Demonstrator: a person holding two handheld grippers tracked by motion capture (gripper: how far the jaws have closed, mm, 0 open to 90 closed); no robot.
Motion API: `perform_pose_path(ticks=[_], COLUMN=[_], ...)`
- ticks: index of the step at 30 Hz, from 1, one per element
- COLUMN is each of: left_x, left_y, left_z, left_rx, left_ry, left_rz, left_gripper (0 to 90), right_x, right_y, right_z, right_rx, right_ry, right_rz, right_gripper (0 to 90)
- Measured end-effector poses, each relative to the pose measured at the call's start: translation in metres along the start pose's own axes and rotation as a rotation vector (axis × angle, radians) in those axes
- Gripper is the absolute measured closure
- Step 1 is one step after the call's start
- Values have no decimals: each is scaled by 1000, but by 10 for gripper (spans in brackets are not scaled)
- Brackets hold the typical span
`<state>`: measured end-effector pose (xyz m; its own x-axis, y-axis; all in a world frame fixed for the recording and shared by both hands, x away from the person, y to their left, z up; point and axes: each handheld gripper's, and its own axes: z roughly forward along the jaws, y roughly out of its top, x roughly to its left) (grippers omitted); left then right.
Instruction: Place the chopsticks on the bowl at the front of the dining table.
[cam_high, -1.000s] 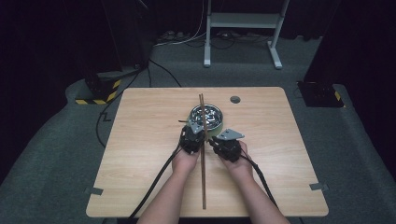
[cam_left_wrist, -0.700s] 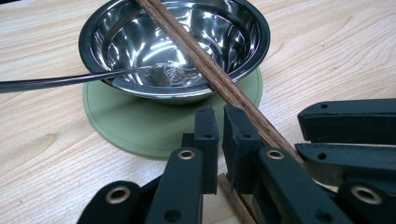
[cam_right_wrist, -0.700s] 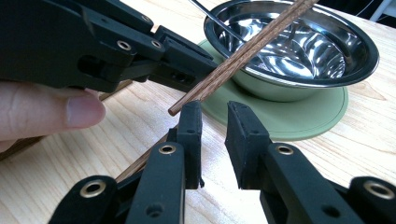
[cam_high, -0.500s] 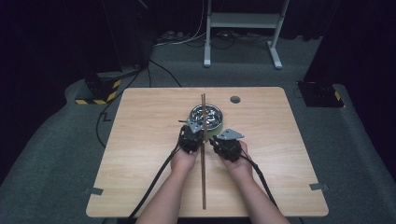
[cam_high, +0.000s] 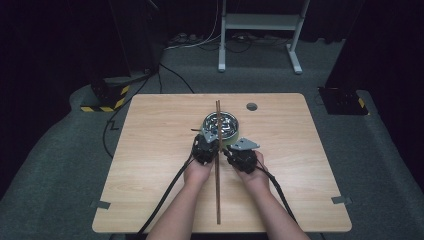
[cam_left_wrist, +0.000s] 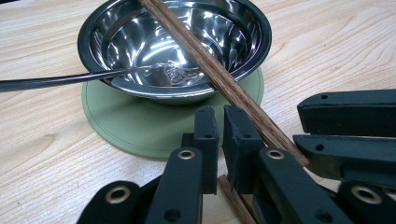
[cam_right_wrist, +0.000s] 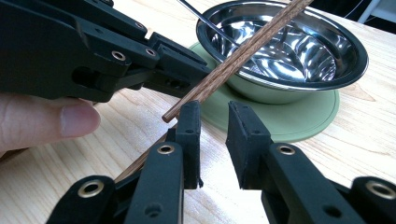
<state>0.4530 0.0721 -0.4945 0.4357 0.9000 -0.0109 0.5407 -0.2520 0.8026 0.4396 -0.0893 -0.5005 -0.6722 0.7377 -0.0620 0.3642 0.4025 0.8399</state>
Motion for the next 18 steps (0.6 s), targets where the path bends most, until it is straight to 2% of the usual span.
perform_pose_path(ticks=[8, 18], left_x=[0, -1], left_y=[1, -1], left_z=[-2, -2], left_rx=[-4, -1], left_ry=[7, -2], left_rz=[-4, 3], left_gripper=[830, 827], right_x=[2, 1], right_y=[1, 0], right_z=[0, 0], right_rx=[-2, -7], right_ry=[11, -5], right_rz=[4, 7], right_gripper=[743, 734])
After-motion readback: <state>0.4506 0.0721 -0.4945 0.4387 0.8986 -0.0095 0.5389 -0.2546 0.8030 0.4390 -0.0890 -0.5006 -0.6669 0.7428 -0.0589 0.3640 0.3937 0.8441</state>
